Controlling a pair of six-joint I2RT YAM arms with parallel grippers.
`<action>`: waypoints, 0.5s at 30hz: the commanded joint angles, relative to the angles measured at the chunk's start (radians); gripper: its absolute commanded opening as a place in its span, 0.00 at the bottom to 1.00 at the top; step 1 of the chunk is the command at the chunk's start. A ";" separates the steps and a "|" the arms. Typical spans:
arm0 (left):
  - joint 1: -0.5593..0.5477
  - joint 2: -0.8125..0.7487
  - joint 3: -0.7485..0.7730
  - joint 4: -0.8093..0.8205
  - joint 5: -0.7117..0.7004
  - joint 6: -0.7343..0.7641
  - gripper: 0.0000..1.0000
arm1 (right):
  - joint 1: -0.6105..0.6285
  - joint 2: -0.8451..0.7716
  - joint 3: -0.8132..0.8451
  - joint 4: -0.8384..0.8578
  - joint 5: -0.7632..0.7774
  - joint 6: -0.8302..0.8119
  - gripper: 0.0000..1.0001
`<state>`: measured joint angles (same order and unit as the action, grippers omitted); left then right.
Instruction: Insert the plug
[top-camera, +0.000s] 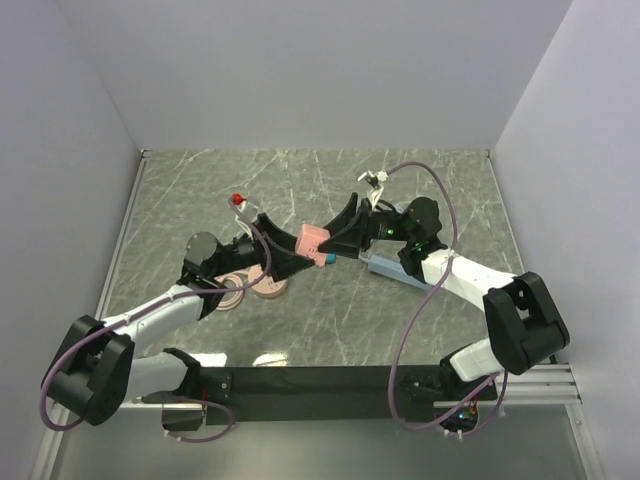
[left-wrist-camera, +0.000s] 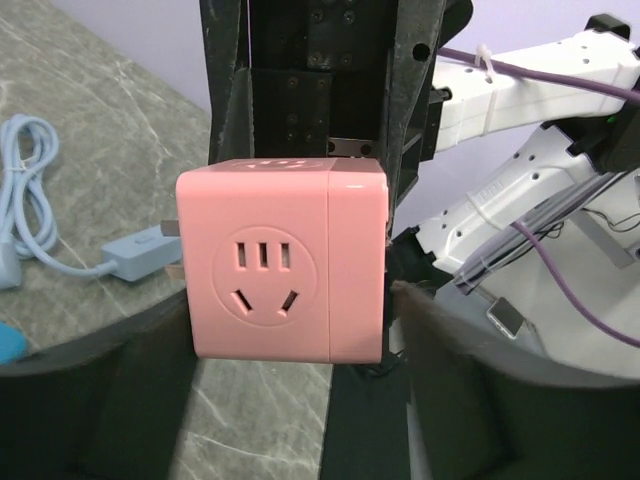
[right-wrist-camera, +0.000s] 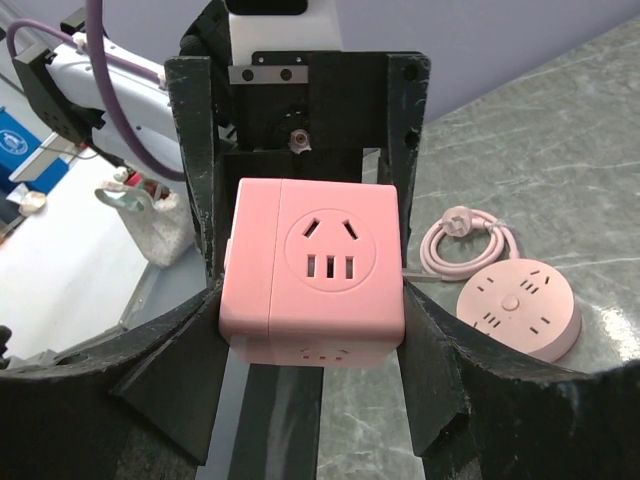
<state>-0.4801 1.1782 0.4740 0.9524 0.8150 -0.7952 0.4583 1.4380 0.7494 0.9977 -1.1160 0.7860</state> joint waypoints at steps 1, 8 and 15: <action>-0.009 -0.002 0.044 0.046 0.009 0.004 0.73 | 0.005 0.001 0.047 0.033 -0.008 -0.025 0.29; -0.015 0.046 0.063 0.051 0.010 -0.018 0.16 | 0.005 -0.033 0.042 -0.094 0.045 -0.120 0.44; -0.037 0.043 0.058 0.054 -0.023 0.087 0.01 | 0.005 -0.162 -0.019 -0.258 0.209 -0.330 0.72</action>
<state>-0.4892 1.2404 0.4973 0.9668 0.8410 -0.7940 0.4561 1.3540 0.7460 0.7902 -1.0691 0.6014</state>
